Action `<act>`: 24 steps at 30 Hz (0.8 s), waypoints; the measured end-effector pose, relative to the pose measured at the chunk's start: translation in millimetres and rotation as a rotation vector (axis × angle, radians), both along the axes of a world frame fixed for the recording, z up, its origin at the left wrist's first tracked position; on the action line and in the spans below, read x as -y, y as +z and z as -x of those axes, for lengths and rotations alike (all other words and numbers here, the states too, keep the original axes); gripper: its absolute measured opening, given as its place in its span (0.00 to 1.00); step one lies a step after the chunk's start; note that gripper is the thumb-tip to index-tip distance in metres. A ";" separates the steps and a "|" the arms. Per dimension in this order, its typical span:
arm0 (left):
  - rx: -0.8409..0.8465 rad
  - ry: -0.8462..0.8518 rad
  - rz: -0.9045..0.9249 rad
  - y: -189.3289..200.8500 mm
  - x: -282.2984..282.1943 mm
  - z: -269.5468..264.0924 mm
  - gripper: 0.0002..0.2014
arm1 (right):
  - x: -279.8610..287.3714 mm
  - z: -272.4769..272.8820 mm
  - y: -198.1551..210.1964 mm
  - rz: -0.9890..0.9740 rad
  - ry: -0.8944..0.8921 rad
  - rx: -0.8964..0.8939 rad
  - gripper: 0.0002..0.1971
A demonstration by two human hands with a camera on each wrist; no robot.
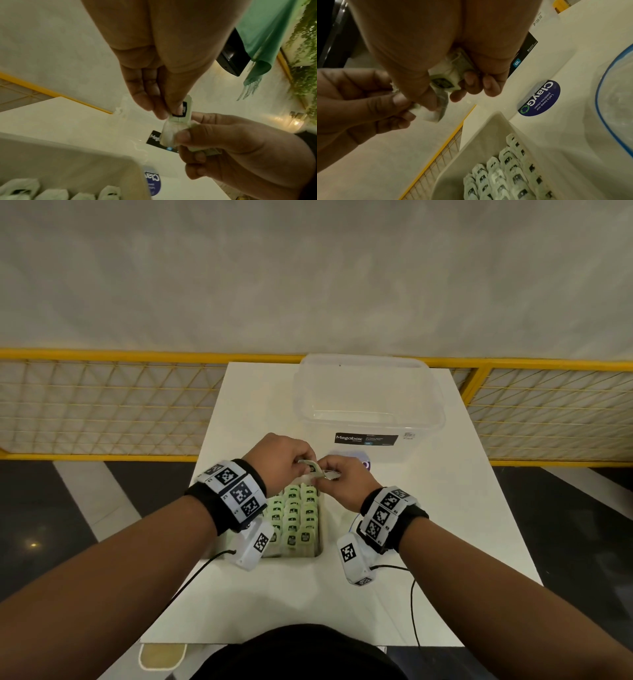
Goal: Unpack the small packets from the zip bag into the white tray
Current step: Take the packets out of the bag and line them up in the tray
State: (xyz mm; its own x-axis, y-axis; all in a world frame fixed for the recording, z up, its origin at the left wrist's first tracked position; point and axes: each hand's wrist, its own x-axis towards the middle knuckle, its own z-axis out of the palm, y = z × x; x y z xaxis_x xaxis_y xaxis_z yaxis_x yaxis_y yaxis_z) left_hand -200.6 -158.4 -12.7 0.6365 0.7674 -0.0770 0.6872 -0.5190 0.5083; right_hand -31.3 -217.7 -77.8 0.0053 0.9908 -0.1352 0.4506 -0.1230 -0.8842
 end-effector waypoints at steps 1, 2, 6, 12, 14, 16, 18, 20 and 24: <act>-0.014 0.016 -0.002 -3.3 -1.1 6.4 0.06 | 0.6 3.5 -1.3 0.003 0.011 0.000 0.07; -0.040 0.027 -0.001 -6.8 -2.5 12.8 0.06 | 1.4 6.7 -2.5 0.018 0.005 -0.010 0.10; -0.246 0.002 0.075 -28.3 -7.7 40.4 0.06 | 3.7 11.0 -10.6 0.124 -0.080 -0.050 0.07; -0.728 -0.165 0.252 -81.1 -6.3 73.9 0.15 | 7.0 16.7 -10.9 0.201 -0.064 -0.063 0.03; -0.786 -0.192 0.298 -93.3 -5.9 75.9 0.18 | 9.0 19.0 -14.7 0.185 -0.045 -0.042 0.02; -0.817 -0.193 0.319 -105.1 -7.6 74.6 0.20 | 10.2 19.7 -21.3 0.157 -0.028 0.014 0.03; -0.825 -0.183 0.314 -113.4 -10.2 72.6 0.20 | 11.2 21.2 -26.4 0.141 -0.031 0.044 0.05; -0.829 -0.176 0.300 -118.4 -12.0 70.7 0.21 | 12.0 22.0 -28.3 0.142 -0.044 0.037 0.07; -0.842 -0.209 0.298 -127.1 -9.0 68.3 0.22 | 13.6 24.4 -25.3 0.214 -0.057 -0.063 0.12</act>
State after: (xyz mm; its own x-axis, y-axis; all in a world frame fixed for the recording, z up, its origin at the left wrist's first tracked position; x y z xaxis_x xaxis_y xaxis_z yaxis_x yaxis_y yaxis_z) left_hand -268.9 -149.4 -139.8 0.4043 0.5169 -0.7546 0.7981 -0.6024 0.0150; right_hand -55.7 -231.3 -103.1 0.0452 0.9380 -0.3436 0.3823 -0.3340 -0.8616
